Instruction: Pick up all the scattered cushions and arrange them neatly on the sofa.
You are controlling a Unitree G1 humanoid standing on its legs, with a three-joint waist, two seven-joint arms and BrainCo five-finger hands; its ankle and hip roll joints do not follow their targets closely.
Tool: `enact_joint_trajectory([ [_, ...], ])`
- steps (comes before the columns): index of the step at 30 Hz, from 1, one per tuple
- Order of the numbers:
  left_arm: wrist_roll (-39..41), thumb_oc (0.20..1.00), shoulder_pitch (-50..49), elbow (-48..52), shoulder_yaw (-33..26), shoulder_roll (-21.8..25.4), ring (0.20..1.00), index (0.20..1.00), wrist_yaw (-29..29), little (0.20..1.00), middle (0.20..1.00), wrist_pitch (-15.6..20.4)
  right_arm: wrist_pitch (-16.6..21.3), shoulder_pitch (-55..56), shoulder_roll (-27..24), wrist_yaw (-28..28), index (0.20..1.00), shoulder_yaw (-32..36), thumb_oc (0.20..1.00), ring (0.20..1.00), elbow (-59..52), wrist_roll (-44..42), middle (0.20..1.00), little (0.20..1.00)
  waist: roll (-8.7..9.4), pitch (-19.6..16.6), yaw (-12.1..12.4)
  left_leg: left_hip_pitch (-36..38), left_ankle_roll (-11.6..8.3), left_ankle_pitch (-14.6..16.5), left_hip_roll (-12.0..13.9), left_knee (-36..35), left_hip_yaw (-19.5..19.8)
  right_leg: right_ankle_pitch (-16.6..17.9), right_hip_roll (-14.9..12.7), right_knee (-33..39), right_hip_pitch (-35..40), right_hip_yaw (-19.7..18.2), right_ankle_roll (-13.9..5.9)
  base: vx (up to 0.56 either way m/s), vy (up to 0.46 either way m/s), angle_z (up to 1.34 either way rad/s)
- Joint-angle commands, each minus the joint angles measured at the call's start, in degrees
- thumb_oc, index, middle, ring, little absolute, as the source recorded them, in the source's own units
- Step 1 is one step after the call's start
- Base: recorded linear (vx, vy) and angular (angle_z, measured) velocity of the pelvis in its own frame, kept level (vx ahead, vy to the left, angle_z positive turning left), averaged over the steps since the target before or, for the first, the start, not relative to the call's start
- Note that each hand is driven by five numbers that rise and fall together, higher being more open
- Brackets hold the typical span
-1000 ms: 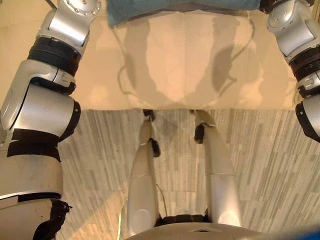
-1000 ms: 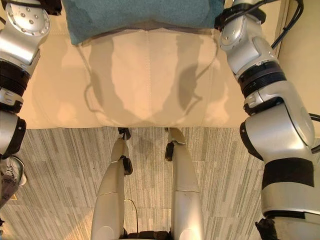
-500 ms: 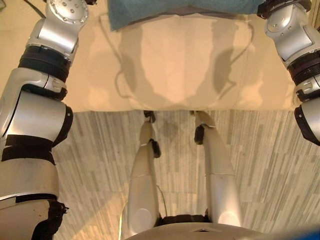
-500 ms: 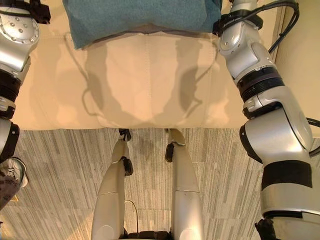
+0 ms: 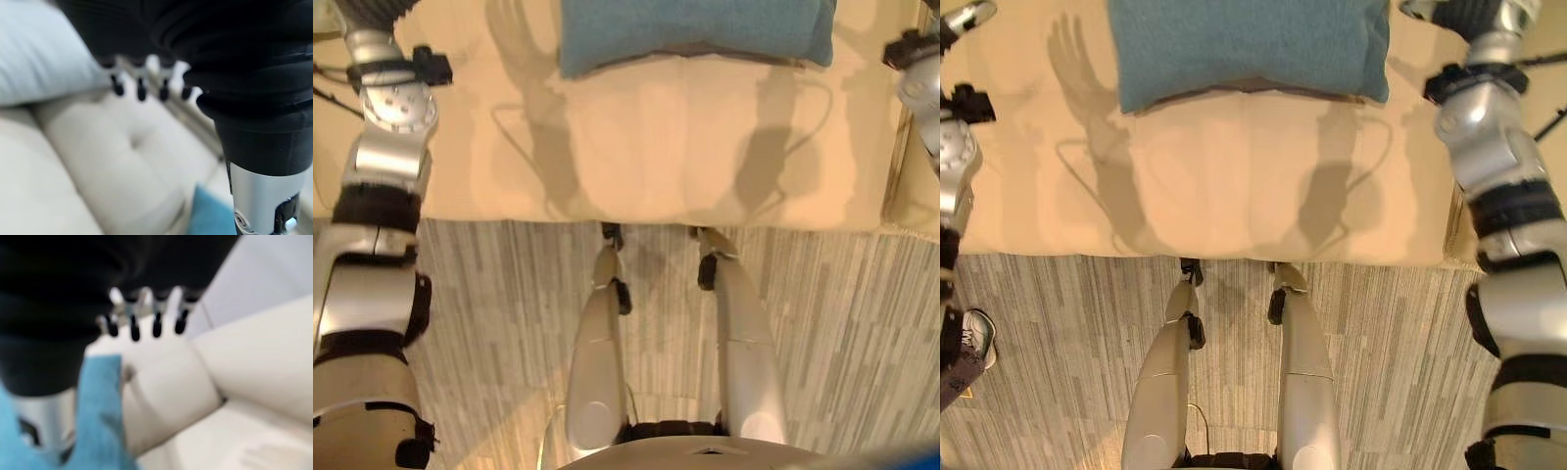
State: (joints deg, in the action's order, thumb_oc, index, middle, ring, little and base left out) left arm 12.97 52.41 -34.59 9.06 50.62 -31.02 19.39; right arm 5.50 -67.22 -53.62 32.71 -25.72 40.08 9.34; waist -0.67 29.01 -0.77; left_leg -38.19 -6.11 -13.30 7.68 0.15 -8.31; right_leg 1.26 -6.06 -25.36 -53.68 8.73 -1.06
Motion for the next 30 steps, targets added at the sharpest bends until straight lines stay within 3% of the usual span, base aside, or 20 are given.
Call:
enact_joint_trajectory([
  [1, 1.8, 1.0, -2.7, 4.4, -3.7, -0.3, 1.0, 1.0, 3.4, 1.0, 1.0, 3.7, 1.9, 2.7, -0.6, -1.3, 1.0, 1.5, 1.0, 1.0, -6.2, 4.1, 1.0, 1.0, 1.14, -2.6, 0.0, 2.5, -4.47, 5.2, 3.2, 1.3, -0.8, -3.9, -1.0, 0.0, 5.0, 0.5, -7.69, 0.0, 0.0, 0.0],
  [6, 0.2, 1.0, -23.1, 13.4, -9.4, -3.8, 1.0, 1.0, 10.5, 1.0, 1.0, 3.0, 4.3, 24.2, -1.1, -7.3, 1.0, 8.2, 1.0, 1.0, -19.2, 7.9, 1.0, 1.0, 1.75, -5.7, 0.3, 11.2, -3.98, 7.0, 2.5, 0.8, -1.5, -3.1, -1.8, 3.8, 15.0, 1.5, -7.95, 0.06, 0.009, 0.03],
  [8, -0.8, 1.0, -26.9, 14.0, -9.3, -4.8, 1.0, 1.0, 12.0, 1.0, 1.0, 2.4, 5.1, 29.3, 0.1, -8.9, 1.0, 9.5, 1.0, 1.0, -21.3, 7.8, 1.0, 1.0, 1.88, -6.3, 0.3, 13.7, -3.88, 7.3, 2.5, 0.3, -1.9, -2.8, -1.9, 4.9, 17.8, 1.7, -8.2, 0.1, 0.054, 0.05],
  [11, -5.5, 1.0, -38.5, 13.5, -6.1, -6.9, 1.0, 1.0, 18.1, 1.0, 1.0, 0.7, 7.9, 43.7, 5.4, -15.5, 1.0, 9.6, 1.0, 1.0, -23.5, 5.3, 1.0, 1.0, 2.48, -9.6, -0.2, 21.1, -3.34, 8.2, 2.3, -0.8, -2.7, -1.7, -2.2, 9.3, 27.0, 2.4, -8.89, 0.15, 0.103, 0.07],
  [13, -5.7, 1.0, -41.0, 12.5, -5.8, -7.4, 1.0, 1.0, 19.5, 1.0, 1.0, 0.4, 8.1, 46.7, 6.6, -17.2, 1.0, 9.2, 1.0, 1.0, -23.9, 5.2, 1.0, 1.0, 2.5, -10.7, -0.4, 22.8, -3.04, 8.3, 2.1, -1.2, -2.7, -1.2, -2.1, 10.8, 29.3, 2.4, -8.94, 0.13, 0.099, -0.04],
  [14, -5.8, 1.0, -43.8, 8.5, -3.2, -9.3, 1.0, 1.0, 22.5, 1.0, 1.0, -0.2, 8.1, 51.4, 9.7, -20.4, 1.0, 7.7, 1.0, 1.0, -20.8, 4.7, 1.0, 1.0, 2.73, -12.6, -1.2, 26.3, -2.84, 8.7, 1.8, -2.0, -3.1, -0.9, -1.8, 13.1, 33.5, 2.4, -9.25, 0.19, 0.181, -0.06],
  [18, -6.7, 1.0, -48.9, -0.5, -0.6, -15.0, 1.0, 1.0, 26.8, 1.0, 1.0, -2.5, 7.5, 58.5, 15.0, -24.7, 1.0, 6.7, 1.0, 1.0, -13.8, 4.9, 1.0, 1.0, 3.17, -16.0, -2.9, 32.5, -2.37, 10.0, 1.1, -3.2, -4.4, -0.7, -1.4, 17.1, 40.6, 2.4, -9.84, 0.1, 0.147, -0.06],
  [25, -10.8, 1.0, -53.6, -17.1, -2.0, -23.1, 1.0, 1.0, 29.2, 1.0, 1.0, -6.2, 5.7, 66.5, 24.9, -28.0, 1.0, 7.3, 1.0, 1.0, 2.7, 4.6, 1.0, 1.0, 3.78, -21.5, -4.6, 38.5, -2.01, 11.4, 0.4, -5.1, -6.1, 0.3, -0.7, 22.7, 47.2, 1.9, -10.11, 0.04, 0.089, -0.18],
  [30, -12.4, 1.0, -57.1, -27.9, -4.8, -27.3, 1.0, 1.0, 29.1, 1.0, 1.0, -9.4, 3.5, 72.3, 32.4, -29.4, 1.0, 11.3, 1.0, 1.0, 13.6, -2.0, 1.0, 1.0, 4.55, -25.1, -5.7, 41.9, -1.9, 12.6, 0.7, -5.2, -7.4, -0.4, 0.6, 25.7, 52.0, 1.0, -9.55, 0.0, 0.002, -0.16],
])
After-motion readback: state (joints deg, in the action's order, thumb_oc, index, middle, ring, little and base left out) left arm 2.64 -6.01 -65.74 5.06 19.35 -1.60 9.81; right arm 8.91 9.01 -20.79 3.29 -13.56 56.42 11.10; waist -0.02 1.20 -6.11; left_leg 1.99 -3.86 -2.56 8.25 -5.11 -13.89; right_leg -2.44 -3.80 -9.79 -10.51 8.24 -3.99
